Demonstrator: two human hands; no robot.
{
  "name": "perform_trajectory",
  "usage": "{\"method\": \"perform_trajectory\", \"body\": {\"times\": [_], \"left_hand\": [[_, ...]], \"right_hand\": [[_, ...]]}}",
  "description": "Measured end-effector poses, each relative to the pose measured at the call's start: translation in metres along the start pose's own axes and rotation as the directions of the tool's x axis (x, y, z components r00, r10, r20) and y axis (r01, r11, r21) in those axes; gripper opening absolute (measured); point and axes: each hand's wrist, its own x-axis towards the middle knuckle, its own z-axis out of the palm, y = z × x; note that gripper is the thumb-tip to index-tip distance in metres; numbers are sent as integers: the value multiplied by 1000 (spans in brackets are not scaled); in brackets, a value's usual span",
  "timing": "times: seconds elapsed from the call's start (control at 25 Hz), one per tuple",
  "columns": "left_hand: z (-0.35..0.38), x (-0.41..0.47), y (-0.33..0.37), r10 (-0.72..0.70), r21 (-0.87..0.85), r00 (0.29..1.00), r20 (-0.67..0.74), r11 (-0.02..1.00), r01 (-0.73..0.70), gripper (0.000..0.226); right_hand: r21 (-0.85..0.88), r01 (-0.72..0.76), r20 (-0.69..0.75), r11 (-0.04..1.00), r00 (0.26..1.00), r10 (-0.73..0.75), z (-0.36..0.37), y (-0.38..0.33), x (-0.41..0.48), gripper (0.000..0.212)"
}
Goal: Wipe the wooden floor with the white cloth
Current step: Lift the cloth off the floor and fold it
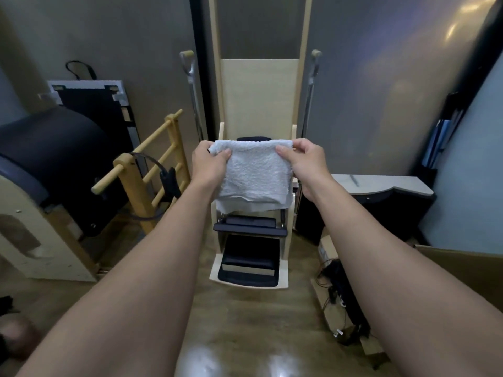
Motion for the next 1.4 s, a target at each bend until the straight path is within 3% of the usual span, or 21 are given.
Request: {"method": "perform_trajectory", "body": {"times": [0.24, 0.44, 0.64, 0.84, 1.0, 1.12, 1.2, 1.32, 1.4], "left_hand": [[55, 135, -8, -9, 2, 1000, -15, 1000, 9, 15], [95, 274, -50, -79, -16, 997, 25, 997, 79, 34], [157, 404, -96, -67, 72, 985, 161, 996, 56, 14], [233, 504, -152, -271, 155, 933, 236, 959, 239, 10], [281, 575, -178, -265, 149, 934, 238, 961, 235, 23], [307, 612, -196, -326, 69, 927, 183, 945, 319, 30], [313, 618, -229, -420, 151, 892, 167, 905, 398, 30], [315, 617, -286, -572, 413, 801, 177, 782, 467, 26], [317, 632, -307, -605, 497, 778, 168, 734, 464, 21]], "right_hand": [[23, -51, 0, 998, 999, 51, 27, 31, 147, 11], [-38, -79, -45, 996, 996, 77, 61, 77, 270, 13], [-121, -182, -104, 976, 980, 170, 81, 132, 382, 14], [-257, -337, -176, 906, 938, 299, 88, 210, 496, 17], [-263, -322, -191, 910, 941, 278, 85, 258, 574, 16], [-207, -299, -171, 931, 949, 267, 87, 285, 619, 20], [-277, -333, -115, 901, 943, 313, 90, 312, 626, 21], [-516, -417, -33, 748, 883, 469, 93, 361, 615, 23], [-547, -454, -47, 703, 855, 516, 96, 381, 620, 22]]}}
